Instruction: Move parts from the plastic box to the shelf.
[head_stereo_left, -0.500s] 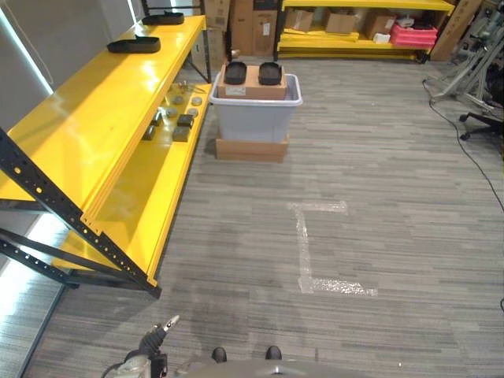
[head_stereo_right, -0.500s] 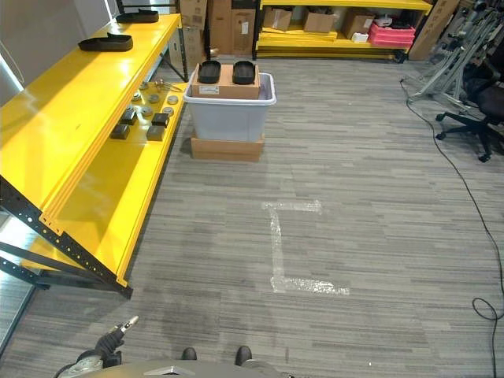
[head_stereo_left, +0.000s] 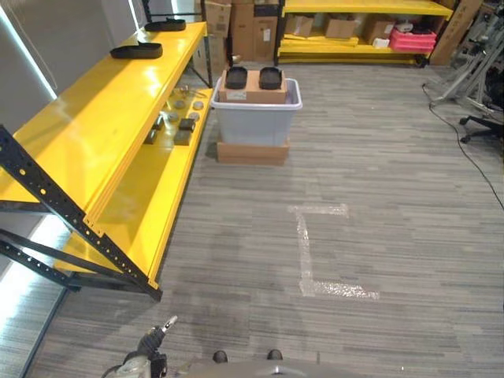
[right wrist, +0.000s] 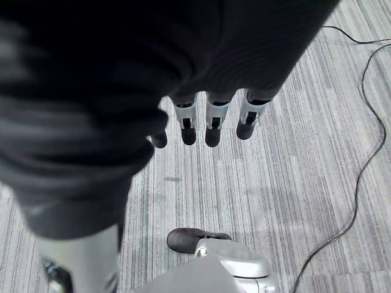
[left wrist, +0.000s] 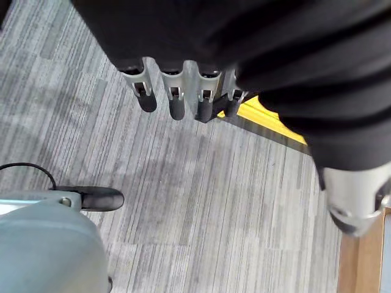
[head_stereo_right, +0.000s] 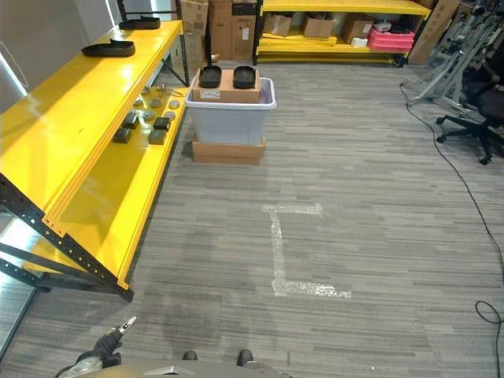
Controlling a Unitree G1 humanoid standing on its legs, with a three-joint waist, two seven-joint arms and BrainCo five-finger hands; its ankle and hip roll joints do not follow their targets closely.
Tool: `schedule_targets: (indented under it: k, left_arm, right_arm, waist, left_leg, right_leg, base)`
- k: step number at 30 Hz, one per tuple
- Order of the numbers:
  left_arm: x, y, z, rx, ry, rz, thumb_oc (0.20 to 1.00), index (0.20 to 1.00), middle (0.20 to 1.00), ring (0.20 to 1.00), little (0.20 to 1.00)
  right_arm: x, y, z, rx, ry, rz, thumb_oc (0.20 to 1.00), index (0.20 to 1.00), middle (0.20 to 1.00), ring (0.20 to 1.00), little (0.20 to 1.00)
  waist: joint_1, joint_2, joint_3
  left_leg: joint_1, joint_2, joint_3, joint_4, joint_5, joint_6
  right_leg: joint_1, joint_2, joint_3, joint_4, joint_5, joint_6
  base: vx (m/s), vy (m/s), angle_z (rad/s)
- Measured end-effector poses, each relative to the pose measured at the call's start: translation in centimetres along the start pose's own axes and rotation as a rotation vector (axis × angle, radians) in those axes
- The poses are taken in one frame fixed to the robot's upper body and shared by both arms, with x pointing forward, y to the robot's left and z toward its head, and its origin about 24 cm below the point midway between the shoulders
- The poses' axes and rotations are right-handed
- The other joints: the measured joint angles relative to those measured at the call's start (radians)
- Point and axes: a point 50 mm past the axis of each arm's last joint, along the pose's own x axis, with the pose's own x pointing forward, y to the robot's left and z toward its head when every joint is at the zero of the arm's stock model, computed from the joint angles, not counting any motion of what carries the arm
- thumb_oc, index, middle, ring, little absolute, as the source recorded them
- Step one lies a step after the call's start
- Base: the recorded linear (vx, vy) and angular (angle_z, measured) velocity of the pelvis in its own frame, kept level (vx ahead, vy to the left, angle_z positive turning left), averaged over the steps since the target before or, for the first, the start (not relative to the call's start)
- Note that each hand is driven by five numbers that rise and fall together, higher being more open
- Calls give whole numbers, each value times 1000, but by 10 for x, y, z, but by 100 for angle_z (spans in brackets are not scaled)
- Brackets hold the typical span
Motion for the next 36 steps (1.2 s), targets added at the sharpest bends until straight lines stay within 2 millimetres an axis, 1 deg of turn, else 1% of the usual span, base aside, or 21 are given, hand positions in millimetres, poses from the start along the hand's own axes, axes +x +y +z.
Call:
schedule_targets:
  k: [6,17,28,31,36]
  left_arm:
    - [-1,7,-16,8,86,71,1000,1000,1000,1000,1000]
    - [-2,11,-24,-5,146,132,1000,1000,1000,1000,1000]
    - [-2,9,-24,-5,146,144,1000,1000,1000,1000,1000]
    - [-2,9,-21,-9,121,154,1000,1000,1000,1000,1000]
    - [0,4,-3,-60,35,137,1000,1000,1000,1000,1000]
  right_arm:
    - [0,0,-2,-3,9,1,1000,1000,1000,1000,1000]
    - [0,1,-3,-2,6,14,1000,1000,1000,1000,1000]
    - [0,1,0,-9,-17,20,1000,1000,1000,1000,1000]
    - [0,2,7,37,-66,27,1000,1000,1000,1000,1000]
    - [-4,3,30,145,-171,46,1000,1000,1000,1000,1000]
  waist:
    - [0,-4,-13]
    - [-7,-7,-25]
    - [-9,-7,-25]
    - [-9,-7,-25]
    - [-6,-10,-21]
  left_leg:
    - [0,0,0,0,0,0]
    - [2,0,1,0,0,0]
    - [4,0,1,4,0,0]
    - [8,-1,2,5,0,1]
    - [15,-3,5,5,0,1]
  right_leg:
    - [0,0,0,1,0,0]
    - [1,0,1,2,0,0]
    - [1,0,2,2,0,0]
    - [-1,0,3,2,0,0]
    - [-2,0,11,4,1,1]
  base:
    - [0,0,0]
    - [0,0,0]
    - [3,1,0]
    - [23,13,-1]
    - [33,35,-3]
